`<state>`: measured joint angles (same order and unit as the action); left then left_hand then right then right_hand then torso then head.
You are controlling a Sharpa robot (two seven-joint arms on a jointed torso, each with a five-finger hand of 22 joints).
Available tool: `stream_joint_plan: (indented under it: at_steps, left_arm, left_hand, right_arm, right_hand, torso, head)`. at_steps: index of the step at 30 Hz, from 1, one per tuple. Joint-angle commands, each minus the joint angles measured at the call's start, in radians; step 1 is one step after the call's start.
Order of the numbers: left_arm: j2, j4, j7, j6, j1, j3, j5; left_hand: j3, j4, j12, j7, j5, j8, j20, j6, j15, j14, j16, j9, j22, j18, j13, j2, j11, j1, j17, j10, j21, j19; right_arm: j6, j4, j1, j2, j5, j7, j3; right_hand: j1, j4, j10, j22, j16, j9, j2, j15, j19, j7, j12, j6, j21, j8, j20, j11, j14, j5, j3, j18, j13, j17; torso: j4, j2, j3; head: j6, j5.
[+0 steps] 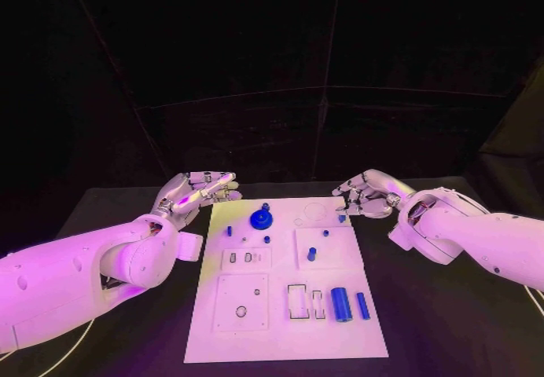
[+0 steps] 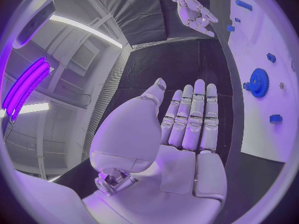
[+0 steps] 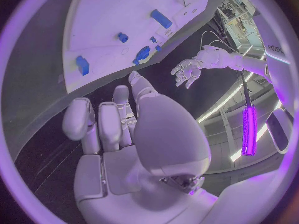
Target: Assemble the parts on the task board
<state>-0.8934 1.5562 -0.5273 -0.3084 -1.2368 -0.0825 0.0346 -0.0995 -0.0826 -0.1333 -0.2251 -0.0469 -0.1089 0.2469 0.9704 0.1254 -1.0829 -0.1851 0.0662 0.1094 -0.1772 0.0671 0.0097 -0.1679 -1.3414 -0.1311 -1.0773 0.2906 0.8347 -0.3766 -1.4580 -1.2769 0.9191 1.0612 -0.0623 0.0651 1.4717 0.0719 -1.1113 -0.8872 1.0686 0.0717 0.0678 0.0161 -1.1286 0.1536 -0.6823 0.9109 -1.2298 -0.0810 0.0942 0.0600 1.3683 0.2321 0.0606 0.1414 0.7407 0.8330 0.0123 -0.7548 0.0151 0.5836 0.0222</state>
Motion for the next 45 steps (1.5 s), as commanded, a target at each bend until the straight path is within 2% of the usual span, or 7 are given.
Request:
stream_joint_plan:
  at_steps: [1,6,10,12,16,31,45]
  left_arm:
    - [0.005,-0.006,-0.007,0.015,0.0,0.001,0.004]
    - [0.01,-0.013,-0.006,0.016,0.001,0.0,0.004]
    - [0.015,-0.018,-0.006,0.019,0.002,0.0,0.004]
    - [0.017,-0.019,-0.005,0.02,0.003,0.0,0.004]
    - [0.02,-0.022,-0.005,0.021,0.004,0.0,0.004]
    - [0.023,-0.029,-0.004,0.023,0.006,0.0,0.004]
    - [0.026,-0.033,-0.003,0.025,0.007,0.0,0.004]
  left_hand:
    - [-0.002,0.005,0.003,0.001,-0.006,0.004,-0.001,0.004,0.003,-0.007,0.005,0.0,-0.001,-0.008,0.001,0.002,0.001,0.004,-0.002,-0.005,-0.004,0.008]
    - [-0.002,0.005,0.003,0.001,-0.006,0.004,-0.001,0.004,0.003,-0.007,0.005,0.0,-0.001,-0.008,0.001,0.002,0.001,0.004,-0.002,-0.005,-0.004,0.008]
    - [-0.002,0.006,0.003,0.001,-0.006,0.004,-0.001,0.004,0.003,-0.007,0.005,0.0,-0.001,-0.008,0.001,0.002,0.002,0.004,-0.002,-0.006,-0.004,0.009]
    - [-0.002,0.006,0.003,0.001,-0.006,0.004,-0.001,0.004,0.003,-0.007,0.005,0.0,-0.001,-0.008,0.001,0.002,0.002,0.004,-0.002,-0.006,-0.004,0.009]
    - [-0.002,0.006,0.003,0.001,-0.006,0.004,-0.001,0.004,0.003,-0.007,0.005,0.0,-0.001,-0.008,0.001,0.002,0.002,0.004,-0.002,-0.006,-0.004,0.009]
    - [-0.002,0.006,0.003,0.001,-0.006,0.004,-0.001,0.004,0.003,-0.007,0.005,0.0,-0.001,-0.008,0.001,0.002,0.002,0.004,-0.002,-0.006,-0.004,0.009]
    - [-0.002,0.007,0.004,0.0,-0.005,0.004,-0.001,0.004,0.003,-0.008,0.006,0.0,-0.002,-0.008,0.001,0.002,0.002,0.004,-0.002,-0.006,-0.004,0.009]
  right_arm:
    - [0.024,0.004,-0.002,0.02,-0.075,-0.072,0.0]
    - [0.011,0.025,-0.001,0.027,-0.076,-0.09,0.0]
    - [-0.009,0.057,0.003,0.01,-0.023,-0.078,0.0]
    - [-0.011,0.074,0.008,-0.002,0.014,-0.061,0.0]
    - [-0.005,0.102,0.02,-0.021,0.09,-0.026,0.0]
    - [0.051,0.165,0.054,-0.07,0.196,0.029,0.0]
    - [0.032,0.199,0.057,-0.103,0.17,0.033,0.0]
  right_hand:
    - [0.018,0.004,-0.032,0.29,-0.275,0.001,0.0,-0.003,0.143,-0.002,0.18,0.018,0.22,-0.008,-0.004,-0.002,-0.066,-0.019,0.028,0.048,-0.157,-0.26]
    - [0.021,0.0,-0.184,0.284,-0.33,0.002,0.023,0.016,0.038,-0.016,0.324,0.052,0.249,-0.014,-0.015,-0.02,0.028,-0.006,0.051,0.034,-0.291,-0.267]
    - [0.001,-0.012,-0.208,-0.077,0.106,-0.001,0.049,0.019,-0.179,-0.015,0.2,0.053,0.0,-0.008,-0.026,-0.025,0.151,0.04,0.031,-0.03,-0.182,0.229]
    - [-0.011,-0.029,-0.171,-0.254,0.291,0.0,0.059,0.014,-0.254,-0.002,-0.177,0.044,-0.117,-0.008,-0.014,-0.019,0.166,0.063,0.003,-0.061,0.16,0.453]
    - [-0.037,-0.03,-0.208,-0.497,0.452,0.0,0.035,0.002,-0.353,0.0,-0.506,0.042,-0.254,-0.02,0.0,-0.002,0.189,0.074,-0.024,-0.103,0.445,0.664]
    - [-0.051,-0.032,-0.257,-0.597,0.502,-0.002,0.017,-0.014,-0.398,0.008,-0.628,0.014,-0.304,-0.019,0.009,0.014,0.203,0.063,-0.05,-0.122,0.546,0.738]
    - [-0.053,-0.028,-0.267,-0.605,0.502,-0.001,-0.01,-0.017,-0.402,0.011,-0.646,0.013,-0.309,-0.023,0.013,0.016,0.203,0.058,-0.045,-0.124,0.561,0.738]
  torso:
    - [-0.0028,0.002,0.0039]
    - [-0.0028,0.0,0.0036]
    - [-0.0013,0.0,0.0014]
    - [0.0003,-0.001,0.0001]
    - [0.0001,0.0,-0.0001]
    - [-0.0007,0.001,-0.0007]
    - [-0.0004,0.001,-0.0023]
  head:
    - [0.001,0.006]
    - [-0.001,0.008]
    - [0.003,0.01]
    - [0.004,0.011]
    - [0.009,0.01]
    - [0.013,0.011]
    - [0.013,0.01]
